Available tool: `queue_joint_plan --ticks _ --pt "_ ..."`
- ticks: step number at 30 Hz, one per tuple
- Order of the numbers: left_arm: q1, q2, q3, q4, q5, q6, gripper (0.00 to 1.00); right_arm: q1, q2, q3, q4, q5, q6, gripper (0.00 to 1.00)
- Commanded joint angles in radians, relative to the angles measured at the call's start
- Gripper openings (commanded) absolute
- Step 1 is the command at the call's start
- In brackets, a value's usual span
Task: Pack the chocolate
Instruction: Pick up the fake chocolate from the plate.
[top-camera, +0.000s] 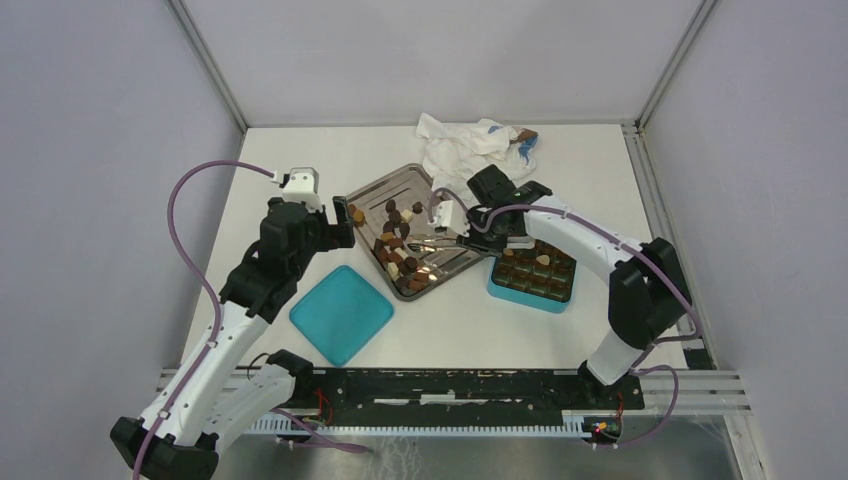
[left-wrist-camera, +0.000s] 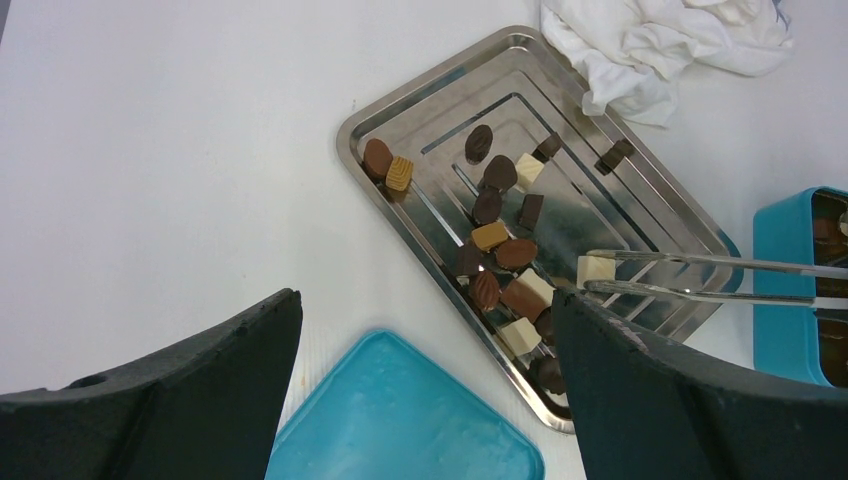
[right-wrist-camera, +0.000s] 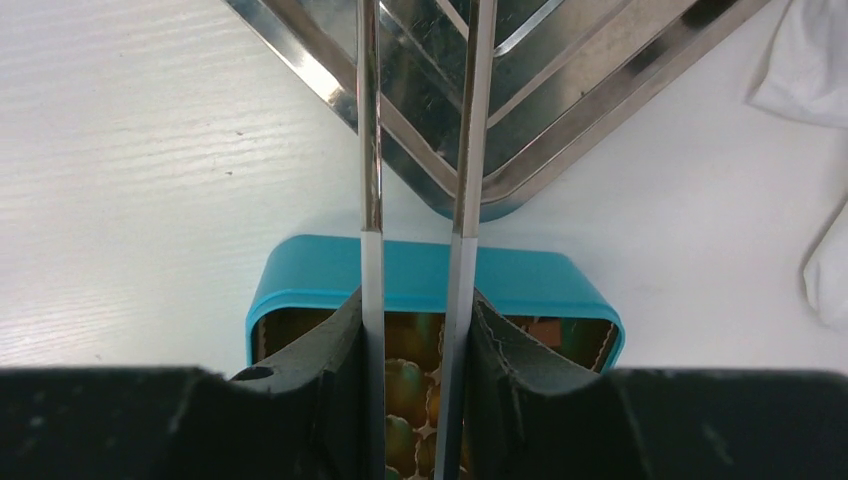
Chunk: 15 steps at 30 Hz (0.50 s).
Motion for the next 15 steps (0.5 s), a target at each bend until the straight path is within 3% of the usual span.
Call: queue_joint_plan --ticks 1,8,15 --pt "0.005 -0.018 -0.001 0.042 0.002 0.058 0.99 -0.025 -0.118 -0.049 0.05 -0.051 0.022 0.02" --pt "0.005 -0.012 -0.001 0.042 0.006 0.058 0.99 -0.148 -0.3 -0.178 0.074 -0.229 0.016 0.01" --pt "0.006 0.001 -0.003 0.043 0.013 0.058 0.98 -0.34 -0.472 -0.301 0.062 -0.308 0.007 0.01"
